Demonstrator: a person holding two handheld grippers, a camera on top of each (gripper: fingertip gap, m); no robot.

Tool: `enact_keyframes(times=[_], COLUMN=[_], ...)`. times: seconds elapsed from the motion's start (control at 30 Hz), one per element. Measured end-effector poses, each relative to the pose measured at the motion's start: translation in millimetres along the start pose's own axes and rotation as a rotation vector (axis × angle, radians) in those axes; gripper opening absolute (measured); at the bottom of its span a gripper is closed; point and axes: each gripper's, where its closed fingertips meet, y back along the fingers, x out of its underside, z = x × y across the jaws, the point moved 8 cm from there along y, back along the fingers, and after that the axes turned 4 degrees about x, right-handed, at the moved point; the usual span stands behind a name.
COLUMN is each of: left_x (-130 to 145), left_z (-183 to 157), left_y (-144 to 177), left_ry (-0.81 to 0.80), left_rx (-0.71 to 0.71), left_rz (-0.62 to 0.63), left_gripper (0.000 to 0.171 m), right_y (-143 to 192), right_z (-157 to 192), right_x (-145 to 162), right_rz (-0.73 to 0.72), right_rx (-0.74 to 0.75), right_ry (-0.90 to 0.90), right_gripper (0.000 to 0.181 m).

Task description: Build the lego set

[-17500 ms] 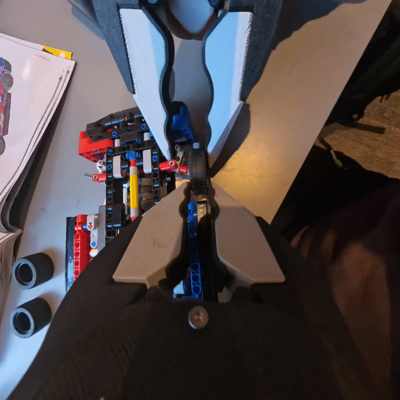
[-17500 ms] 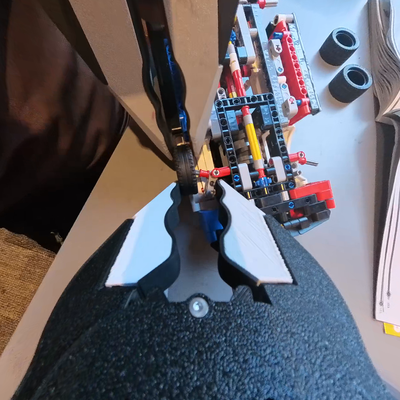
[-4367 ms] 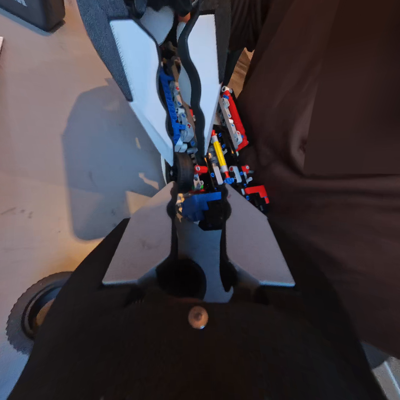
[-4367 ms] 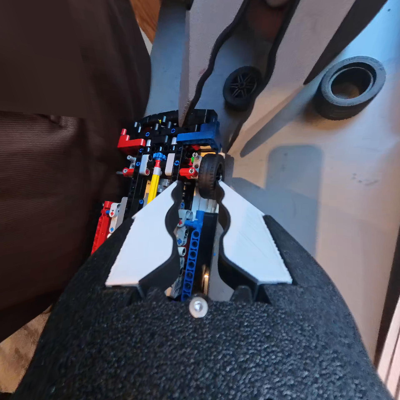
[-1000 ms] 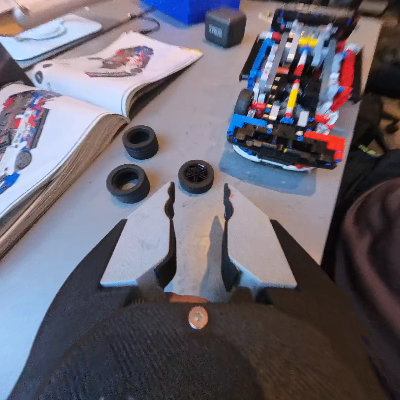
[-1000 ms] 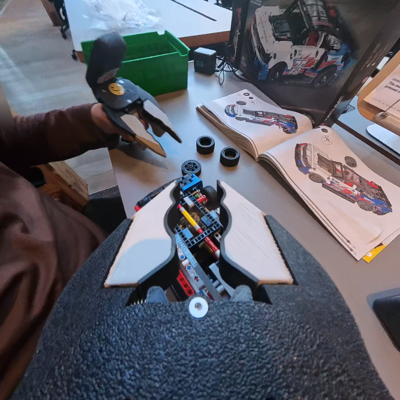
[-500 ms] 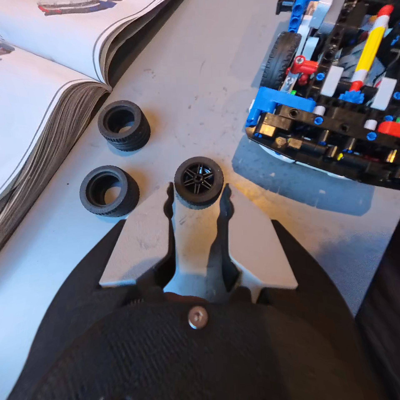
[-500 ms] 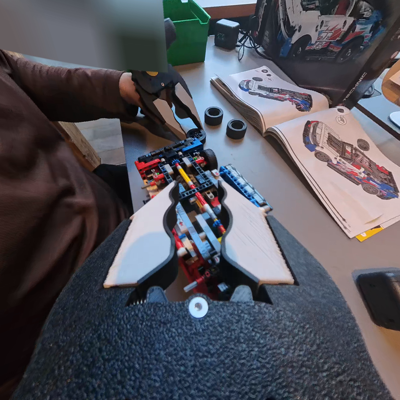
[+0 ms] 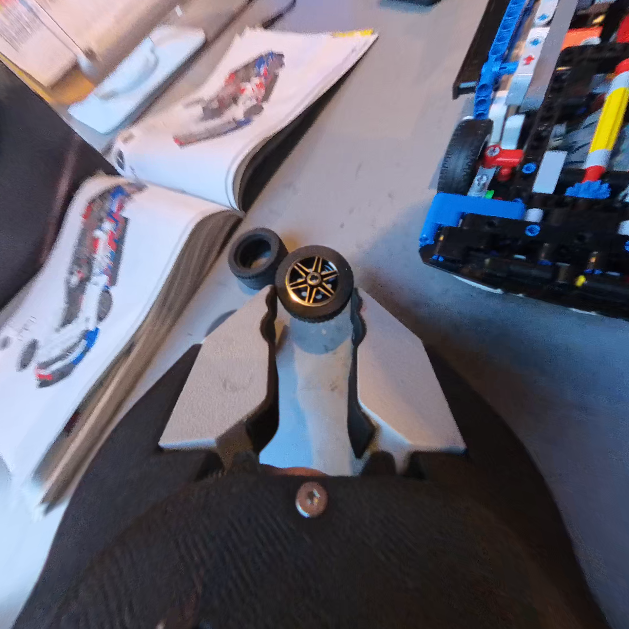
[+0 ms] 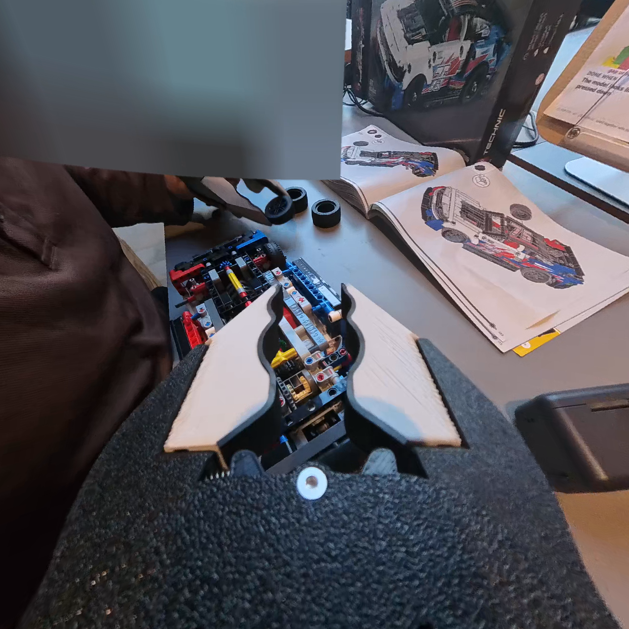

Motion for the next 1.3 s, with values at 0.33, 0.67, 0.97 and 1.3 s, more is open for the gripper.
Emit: enact_keyframes(times=[0.33,0.67,0.97,1.3], left_x=[-54.1,-116.1,-107.2,-78.5], left_z=[-18.3,-88.9,-154.2,-183.8], left_y=[19.0,22.8,50.1,57.0], left_ry=[-0.397,-0.685,-0.885,-0.698], left_rx=[-0.244,-0.205,-0.269,-0.114], left_rz=[-0.289,-0.453,-0.542,-0.491], left_gripper=[0.041,0.041,0.04,0.036], right_y=[-4.9,-13.9,-32.6,-39.1], right_z=[11.9,59.7,129.7,148.2], right_x=[-9.1,-34.0,-27.8,13.1], right_rz=[-0.056,0.111,0.071,0.054], right_rx=[-0.042,0.043,-0.149,-0.239], right_ry=[-0.069,0.082,-0.015,-0.119], right_gripper=[0.022,0.02,0.019,0.012])
